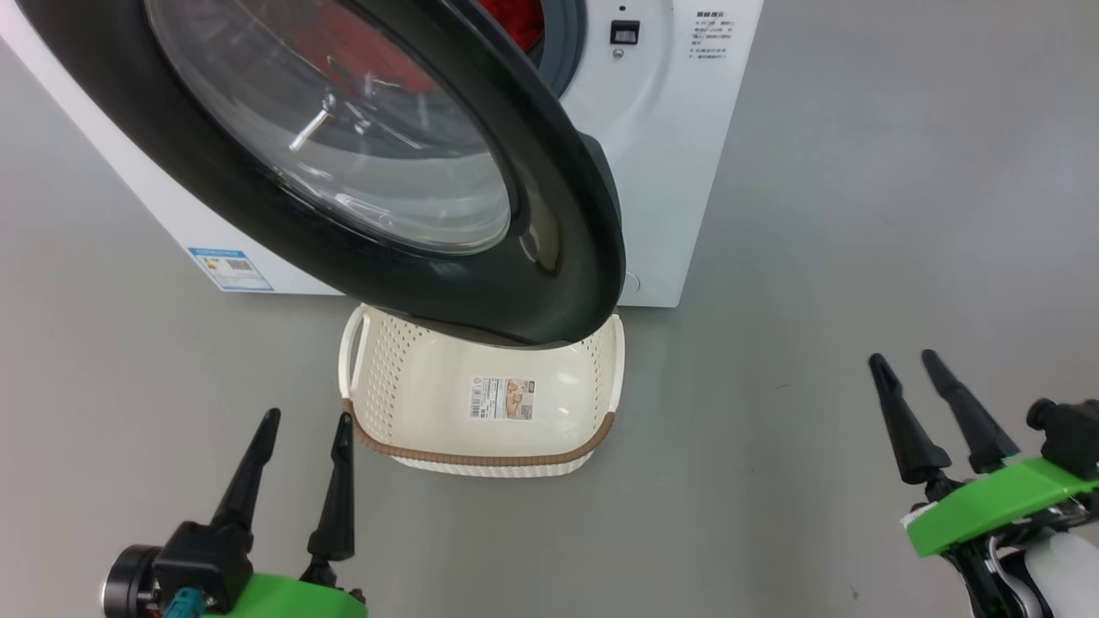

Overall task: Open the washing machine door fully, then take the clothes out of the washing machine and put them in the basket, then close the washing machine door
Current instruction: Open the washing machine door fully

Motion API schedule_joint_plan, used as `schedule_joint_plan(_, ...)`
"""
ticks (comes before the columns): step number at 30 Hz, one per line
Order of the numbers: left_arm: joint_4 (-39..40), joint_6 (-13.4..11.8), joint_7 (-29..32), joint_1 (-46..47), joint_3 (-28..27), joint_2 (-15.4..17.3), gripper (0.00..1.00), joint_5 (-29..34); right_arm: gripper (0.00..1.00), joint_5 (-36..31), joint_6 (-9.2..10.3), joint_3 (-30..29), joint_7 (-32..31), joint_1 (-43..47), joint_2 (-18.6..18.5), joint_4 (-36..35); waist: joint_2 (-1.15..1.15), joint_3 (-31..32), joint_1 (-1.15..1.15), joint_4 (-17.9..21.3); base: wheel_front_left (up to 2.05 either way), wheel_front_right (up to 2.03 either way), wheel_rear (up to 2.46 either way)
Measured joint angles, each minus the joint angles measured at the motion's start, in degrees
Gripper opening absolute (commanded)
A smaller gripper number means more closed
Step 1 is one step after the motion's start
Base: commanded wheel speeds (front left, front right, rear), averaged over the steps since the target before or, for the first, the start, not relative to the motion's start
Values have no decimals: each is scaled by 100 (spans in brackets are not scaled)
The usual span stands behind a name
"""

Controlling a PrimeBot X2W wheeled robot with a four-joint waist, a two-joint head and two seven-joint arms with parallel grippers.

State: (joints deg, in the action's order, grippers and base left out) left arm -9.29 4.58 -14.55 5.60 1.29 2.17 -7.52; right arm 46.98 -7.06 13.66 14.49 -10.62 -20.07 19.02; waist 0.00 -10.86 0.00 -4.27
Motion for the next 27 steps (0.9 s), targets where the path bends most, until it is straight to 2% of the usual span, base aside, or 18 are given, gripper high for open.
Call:
schedule_joint_plan(3, 3, 0, 0, -5, -4, 0, 100, 0, 100, -681, 0, -477, 14, 243, 241, -198, 0, 20, 0, 0, 0, 0, 0)
schedule_joint_plan(10, 81, 0, 0, -8, -3, 0, 100, 58, 100, -1488, -5, -1235, 14, 580, 764, -575, 0, 30, 0, -14, 0, 0, 0)
schedule_joint_plan(15, 148, 0, 0, -9, -16, 0, 100, 57, 100, -1561, -5, -1417, 14, 711, 893, -659, 0, 27, 0, -14, 0, 0, 0)
schedule_joint_plan(27, 152, -4, 0, -93, -19, 1, 100, 55, 100, -1726, -5, -1478, 14, 797, 940, -599, 0, -33, 0, -17, 0, 0, 0)
